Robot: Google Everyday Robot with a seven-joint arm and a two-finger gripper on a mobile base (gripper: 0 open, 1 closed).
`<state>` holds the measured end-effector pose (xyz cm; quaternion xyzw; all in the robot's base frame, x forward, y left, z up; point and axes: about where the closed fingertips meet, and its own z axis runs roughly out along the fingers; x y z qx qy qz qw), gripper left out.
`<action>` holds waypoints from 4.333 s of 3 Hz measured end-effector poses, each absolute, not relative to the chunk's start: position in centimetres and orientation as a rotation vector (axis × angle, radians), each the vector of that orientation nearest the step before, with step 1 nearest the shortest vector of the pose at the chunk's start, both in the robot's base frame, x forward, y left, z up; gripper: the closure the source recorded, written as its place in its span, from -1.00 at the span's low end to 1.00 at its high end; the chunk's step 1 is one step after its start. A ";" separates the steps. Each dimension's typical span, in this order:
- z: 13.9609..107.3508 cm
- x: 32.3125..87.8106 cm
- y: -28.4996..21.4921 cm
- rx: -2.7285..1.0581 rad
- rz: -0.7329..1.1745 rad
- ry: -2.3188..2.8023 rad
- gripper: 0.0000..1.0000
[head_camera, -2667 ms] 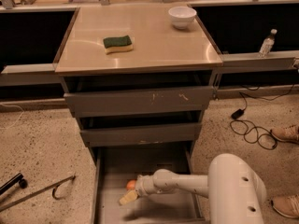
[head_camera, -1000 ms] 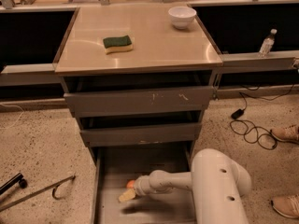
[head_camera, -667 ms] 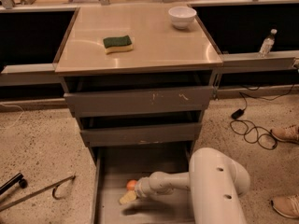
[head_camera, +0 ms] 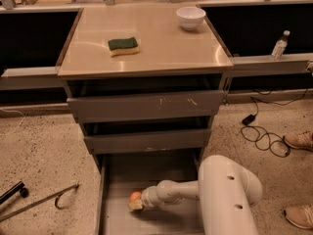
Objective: Pick orange from bottom drawer and place on counter
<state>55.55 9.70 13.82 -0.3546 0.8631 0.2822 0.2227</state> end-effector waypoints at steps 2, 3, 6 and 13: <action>13.8 55.5 9.7 -0.979 0.780 2.383 0.71; 15.4 55.3 9.7 -0.975 0.871 2.334 1.00; 38.1 49.4 7.7 -1.027 1.232 1.826 1.00; 73.0 57.5 2.2 -1.168 1.190 1.375 1.00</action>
Offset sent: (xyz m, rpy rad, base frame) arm 0.0000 0.0000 0.0000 0.0000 0.0000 0.0000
